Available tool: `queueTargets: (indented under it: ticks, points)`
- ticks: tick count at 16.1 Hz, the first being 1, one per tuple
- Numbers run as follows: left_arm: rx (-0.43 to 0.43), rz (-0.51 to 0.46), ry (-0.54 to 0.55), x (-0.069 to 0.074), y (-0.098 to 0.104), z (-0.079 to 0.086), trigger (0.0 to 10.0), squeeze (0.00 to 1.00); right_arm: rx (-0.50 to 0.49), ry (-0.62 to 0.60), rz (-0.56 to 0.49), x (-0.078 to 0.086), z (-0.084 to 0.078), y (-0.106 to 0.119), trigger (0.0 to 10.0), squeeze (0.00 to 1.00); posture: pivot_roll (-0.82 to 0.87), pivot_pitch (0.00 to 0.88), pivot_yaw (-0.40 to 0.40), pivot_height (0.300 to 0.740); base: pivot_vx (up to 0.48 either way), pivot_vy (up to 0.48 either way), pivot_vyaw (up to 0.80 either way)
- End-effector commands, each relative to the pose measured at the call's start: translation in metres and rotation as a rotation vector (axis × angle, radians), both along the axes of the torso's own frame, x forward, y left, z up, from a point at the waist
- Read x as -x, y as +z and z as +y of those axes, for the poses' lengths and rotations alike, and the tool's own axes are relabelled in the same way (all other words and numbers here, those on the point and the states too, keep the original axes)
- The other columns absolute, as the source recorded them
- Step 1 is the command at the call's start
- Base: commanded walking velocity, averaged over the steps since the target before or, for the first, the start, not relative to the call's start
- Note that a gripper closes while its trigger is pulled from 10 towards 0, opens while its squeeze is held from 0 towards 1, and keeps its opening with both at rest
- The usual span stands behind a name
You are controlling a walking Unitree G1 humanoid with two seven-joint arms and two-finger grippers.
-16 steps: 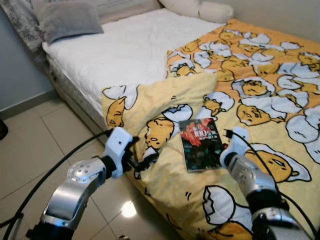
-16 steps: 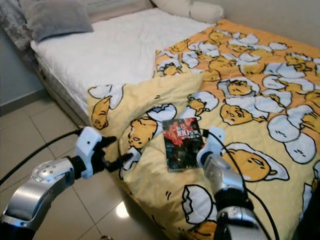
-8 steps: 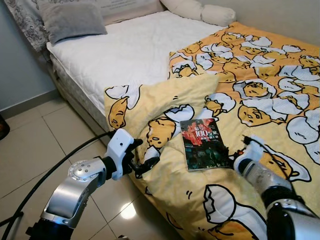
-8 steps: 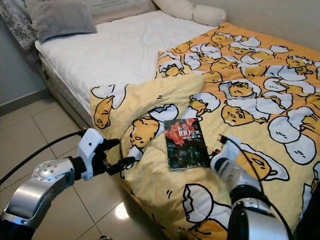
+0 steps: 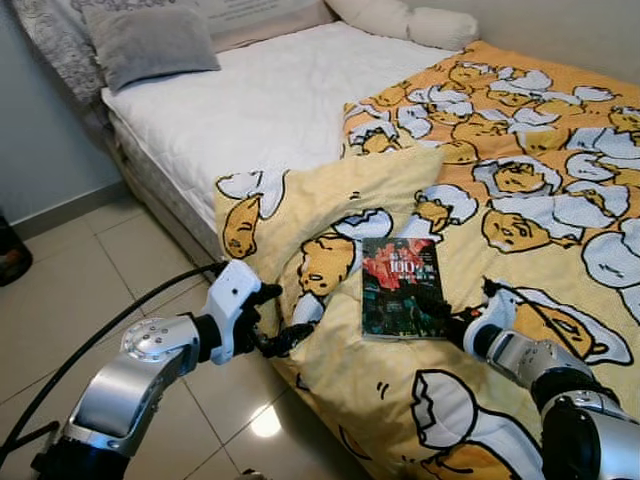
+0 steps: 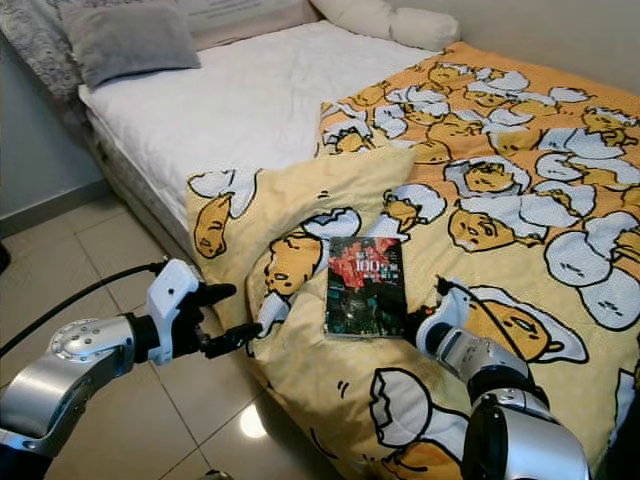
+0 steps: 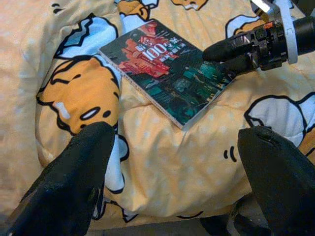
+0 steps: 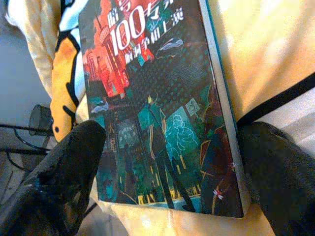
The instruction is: Clean up the room
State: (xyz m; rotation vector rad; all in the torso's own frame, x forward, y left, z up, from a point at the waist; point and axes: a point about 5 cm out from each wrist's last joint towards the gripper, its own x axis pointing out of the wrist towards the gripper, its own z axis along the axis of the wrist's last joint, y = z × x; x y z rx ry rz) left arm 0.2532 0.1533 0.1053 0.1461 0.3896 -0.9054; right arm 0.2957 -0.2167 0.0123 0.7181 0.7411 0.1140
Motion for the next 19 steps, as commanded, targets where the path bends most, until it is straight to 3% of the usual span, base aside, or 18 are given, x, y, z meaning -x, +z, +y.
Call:
queueTargets:
  ticks: [1,2,3,4,5,7,10,12,15,19]
  points:
    - [-0.019,-0.001,-0.008,-0.001,0.003,0.002,10.0,0.00,0.033,0.009,0.062,0.007,0.004,-0.010,10.0,0.76,0.00,0.000,0.061,0.740,0.000,0.000,0.00]
    - [-0.024,0.001,-0.006,0.000,0.003,0.003,10.0,0.00,0.058,-0.007,0.095,0.012,0.005,-0.016,10.0,0.63,0.02,0.000,0.064,0.740,0.000,0.000,0.00]
    - [-0.027,0.003,-0.005,0.000,0.004,0.005,10.0,0.00,0.072,-0.008,0.117,0.016,0.005,-0.021,10.0,0.58,0.02,0.000,0.064,0.740,0.000,0.000,0.00]
    - [-0.037,0.005,-0.002,0.001,0.004,0.007,10.0,0.00,0.105,-0.005,0.141,0.021,0.007,-0.027,10.0,0.13,0.02,0.000,0.064,0.740,0.000,0.000,0.00]
    - [-0.049,0.007,0.002,0.002,0.003,0.009,10.0,0.00,0.137,-0.020,0.167,0.027,0.008,-0.033,10.0,0.00,0.03,0.000,0.066,0.740,0.000,0.000,0.00]
    - [-0.051,0.004,0.006,0.002,0.004,0.010,10.0,0.00,0.087,-0.060,0.175,0.028,0.013,-0.035,10.0,0.00,0.04,0.000,0.066,0.740,0.000,0.000,0.00]
    - [-0.054,0.005,0.009,0.000,0.004,0.010,10.0,0.00,0.001,0.032,0.143,0.024,0.038,-0.034,10.0,0.00,0.04,0.000,0.063,0.740,0.000,0.000,0.00]
    - [-0.039,0.009,0.009,0.000,0.004,0.007,10.0,0.00,-0.164,0.022,0.083,0.014,0.057,-0.024,10.0,0.00,0.03,0.000,0.065,0.740,0.000,0.000,0.00]
    - [-0.008,0.017,0.002,0.001,0.002,0.000,10.0,0.00,-0.285,0.021,0.046,0.007,0.074,-0.016,10.0,0.00,0.02,0.000,0.063,0.740,0.000,0.000,0.00]
    - [0.001,0.016,0.005,0.000,0.001,-0.003,10.0,0.00,-0.323,0.021,0.047,0.008,0.089,-0.017,10.0,0.00,0.02,0.000,0.058,0.740,0.000,0.000,0.00]
